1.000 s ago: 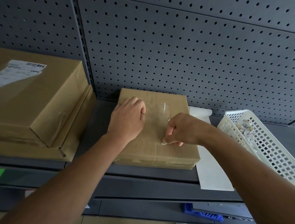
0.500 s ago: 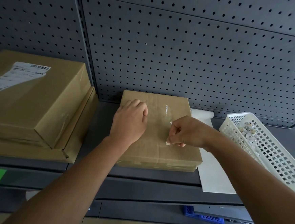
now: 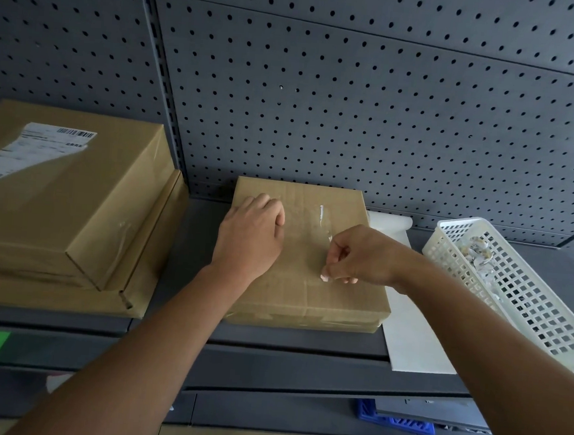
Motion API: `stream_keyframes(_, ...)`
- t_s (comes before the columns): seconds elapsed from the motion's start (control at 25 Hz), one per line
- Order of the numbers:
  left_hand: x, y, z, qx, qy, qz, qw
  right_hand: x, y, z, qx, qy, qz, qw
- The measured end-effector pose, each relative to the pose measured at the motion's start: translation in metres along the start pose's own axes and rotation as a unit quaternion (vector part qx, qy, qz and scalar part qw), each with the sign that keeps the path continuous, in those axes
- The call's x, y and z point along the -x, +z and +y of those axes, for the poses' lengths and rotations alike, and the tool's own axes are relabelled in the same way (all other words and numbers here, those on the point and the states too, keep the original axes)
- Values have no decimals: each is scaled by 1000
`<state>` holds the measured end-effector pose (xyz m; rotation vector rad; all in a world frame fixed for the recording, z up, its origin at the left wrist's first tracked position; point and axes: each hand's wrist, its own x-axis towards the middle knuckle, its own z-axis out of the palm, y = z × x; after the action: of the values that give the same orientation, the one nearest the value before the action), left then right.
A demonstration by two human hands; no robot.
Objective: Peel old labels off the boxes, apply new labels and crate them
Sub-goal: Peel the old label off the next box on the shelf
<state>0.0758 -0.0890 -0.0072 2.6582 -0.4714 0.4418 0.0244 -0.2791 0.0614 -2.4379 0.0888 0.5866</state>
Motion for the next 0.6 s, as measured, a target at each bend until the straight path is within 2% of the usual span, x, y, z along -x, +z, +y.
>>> stream_keyframes(0.08, 0, 0, -1, -2, 0, 2, 1000, 3, 0, 0, -5, -6, -8, 1000)
stream_keyframes(0.24, 0, 1, -2, -2, -2, 1, 1000, -2, 8, -4, 62, 12, 23, 998)
stream_keyframes(0.32, 0, 0, 0, 1, -1, 0, 1000, 1, 7, 2, 25, 4, 42, 999)
stream_keyframes(0.44, -1, 0, 0, 0, 2, 3, 1000, 12, 0, 12, -109, -32, 37, 993)
stream_keyframes(0.52, -1, -1, -1, -2, -1, 4, 1000, 18, 2, 13, -111, -54, 38, 992)
stream_keyframes(0.6, -1, -1, -1, -2, -1, 5, 1000, 20, 8, 13, -63, -79, 59, 993)
